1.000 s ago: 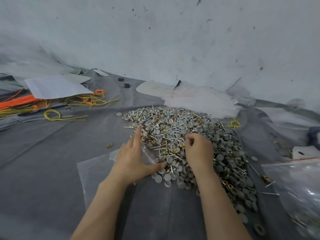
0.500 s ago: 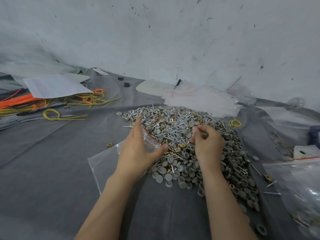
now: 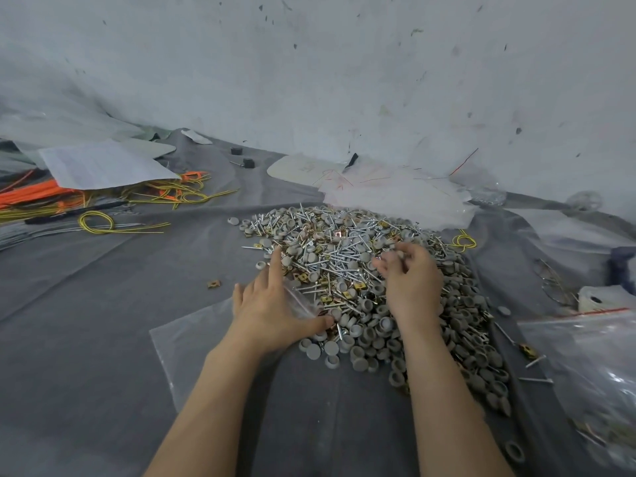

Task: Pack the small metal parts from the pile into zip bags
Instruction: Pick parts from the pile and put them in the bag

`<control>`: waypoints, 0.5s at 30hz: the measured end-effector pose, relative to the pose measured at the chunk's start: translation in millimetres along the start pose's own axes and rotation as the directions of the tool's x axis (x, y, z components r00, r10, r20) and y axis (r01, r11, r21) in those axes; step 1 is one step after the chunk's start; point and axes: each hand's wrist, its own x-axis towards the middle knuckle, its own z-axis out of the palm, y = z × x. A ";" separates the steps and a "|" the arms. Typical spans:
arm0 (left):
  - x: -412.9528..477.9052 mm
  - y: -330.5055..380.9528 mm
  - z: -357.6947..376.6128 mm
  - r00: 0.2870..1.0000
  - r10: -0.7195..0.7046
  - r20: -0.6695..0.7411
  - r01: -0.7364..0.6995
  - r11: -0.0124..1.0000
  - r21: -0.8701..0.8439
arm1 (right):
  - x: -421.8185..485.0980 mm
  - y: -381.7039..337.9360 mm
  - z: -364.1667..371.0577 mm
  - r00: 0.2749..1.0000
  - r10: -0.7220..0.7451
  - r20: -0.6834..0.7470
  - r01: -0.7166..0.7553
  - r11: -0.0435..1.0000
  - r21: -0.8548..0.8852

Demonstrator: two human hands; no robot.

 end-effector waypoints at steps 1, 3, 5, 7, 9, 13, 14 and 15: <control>-0.5 0.4 -0.5 1.000 -0.003 -0.013 0.003 1.000 -0.008 | -1.5 -0.9 1.9 1.000 0.001 0.021 -0.002 0.999 0.051; -1.8 2.3 -2.5 0.998 0.013 -0.060 -0.015 0.999 -0.047 | -5.3 -3.0 5.2 0.998 -0.032 0.062 0.028 0.998 0.063; -3.4 5.5 -4.7 0.988 0.070 -0.138 -0.088 0.988 -0.125 | -9.3 -5.1 6.8 0.992 -0.090 0.090 0.089 0.996 0.013; -5.4 8.7 -5.9 0.960 0.137 -0.246 -0.184 0.966 -0.181 | -12.7 -8.2 8.1 0.982 -0.136 0.133 0.139 0.990 -0.018; -7.3 11.2 -5.8 0.928 0.188 -0.321 -0.257 0.948 -0.189 | -15.8 -11.8 11.1 0.967 -0.164 0.197 0.175 0.984 -0.041; -8.3 13.6 -3.5 0.900 0.225 -0.373 -0.305 0.937 -0.171 | -21.5 -15.5 21.3 0.949 -0.129 0.288 0.139 0.990 -0.015; -8.4 14.3 -2.9 0.898 0.236 -0.370 -0.313 0.936 -0.162 | -22.5 -16.3 23.7 0.943 -0.133 0.306 0.140 0.990 -0.003; -8.2 15.2 -2.3 0.898 0.247 -0.363 -0.319 0.935 -0.153 | -24.4 -17.1 25.8 0.931 -0.144 0.335 0.155 0.988 -0.006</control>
